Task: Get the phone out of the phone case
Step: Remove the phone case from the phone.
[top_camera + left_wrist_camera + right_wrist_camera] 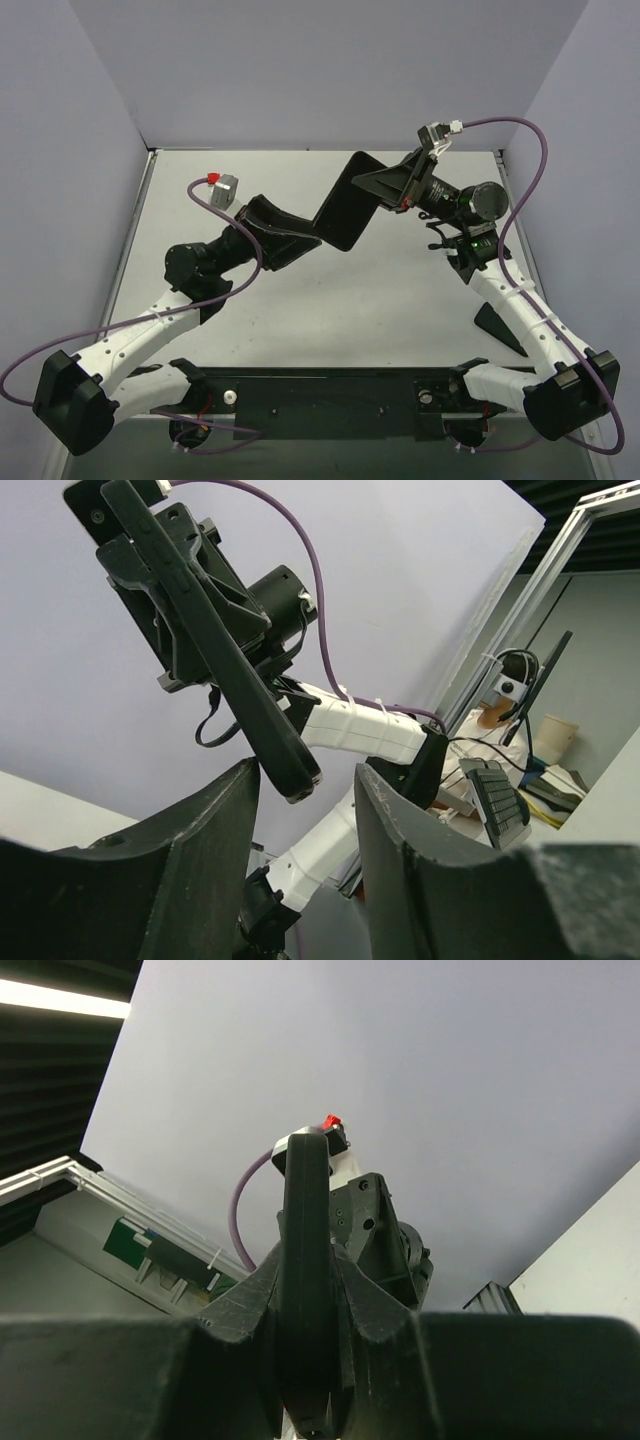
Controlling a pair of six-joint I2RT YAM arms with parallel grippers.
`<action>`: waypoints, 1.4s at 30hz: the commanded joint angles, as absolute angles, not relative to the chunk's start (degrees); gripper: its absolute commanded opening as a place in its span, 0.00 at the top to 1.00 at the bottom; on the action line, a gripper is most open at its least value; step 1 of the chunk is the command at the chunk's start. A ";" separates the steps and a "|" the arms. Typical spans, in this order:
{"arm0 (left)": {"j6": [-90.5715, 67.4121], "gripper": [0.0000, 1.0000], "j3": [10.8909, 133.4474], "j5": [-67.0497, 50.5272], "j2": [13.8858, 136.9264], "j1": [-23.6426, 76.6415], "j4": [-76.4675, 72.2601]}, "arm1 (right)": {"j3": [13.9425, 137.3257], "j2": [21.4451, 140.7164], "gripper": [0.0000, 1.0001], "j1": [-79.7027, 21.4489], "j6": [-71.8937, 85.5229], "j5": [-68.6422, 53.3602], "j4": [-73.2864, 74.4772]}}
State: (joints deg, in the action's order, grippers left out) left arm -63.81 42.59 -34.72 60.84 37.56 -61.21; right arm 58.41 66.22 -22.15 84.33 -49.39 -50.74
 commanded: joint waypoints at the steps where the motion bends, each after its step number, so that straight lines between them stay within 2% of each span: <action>1: -63.54 0.53 45.53 -34.36 61.96 37.79 -66.17 | 61.35 65.21 1.00 -21.97 86.65 -48.87 -58.27; 6: -63.20 0.72 45.00 -33.66 62.40 37.27 -66.18 | 61.26 66.09 1.00 -21.89 93.23 -48.87 -65.90; 11: -64.15 0.81 45.09 -30.59 62.66 35.78 -60.40 | 60.30 66.27 1.00 -22.32 98.26 -49.04 -73.37; 15: -65.56 0.83 46.32 -28.92 63.81 34.81 -52.76 | 60.38 64.78 1.00 -23.28 96.07 -49.48 -69.54; 17: -66.53 0.80 46.15 -28.39 64.16 34.37 -54.29 | 60.73 63.12 1.00 -23.47 91.25 -49.75 -61.58; 18: -66.62 0.73 45.27 -29.08 64.25 34.37 -56.67 | 60.65 62.50 1.00 -23.29 87.14 -49.49 -59.17; 19: -66.88 0.60 44.74 -29.96 64.25 34.54 -60.95 | 60.73 61.27 1.00 -22.68 85.71 -49.22 -54.89; 21: -66.45 0.46 43.51 -32.78 63.90 34.45 -63.44 | 61.00 60.73 1.00 -21.98 83.32 -48.34 -52.83; 25: -65.92 0.34 40.52 -35.24 60.65 34.45 -68.72 | 62.40 62.14 1.00 -21.53 84.46 -48.78 -53.88; 29: -66.71 0.29 41.65 -35.34 60.38 34.54 -69.35 | 62.58 62.67 1.00 -21.62 84.46 -49.22 -53.96; 36: -72.15 0.28 45.17 -35.59 64.68 34.89 -75.49 | 61.96 62.67 1.00 -21.53 83.85 -49.04 -53.27; 42: -71.46 0.39 45.79 -36.21 65.39 36.21 -75.06 | 62.31 63.02 1.00 -21.62 82.09 -49.04 -51.51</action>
State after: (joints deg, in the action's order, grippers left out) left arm -70.98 43.18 -35.00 65.67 35.33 -71.07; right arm 59.22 63.40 -21.78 82.96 -49.98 -47.46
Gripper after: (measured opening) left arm 0.629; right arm 0.122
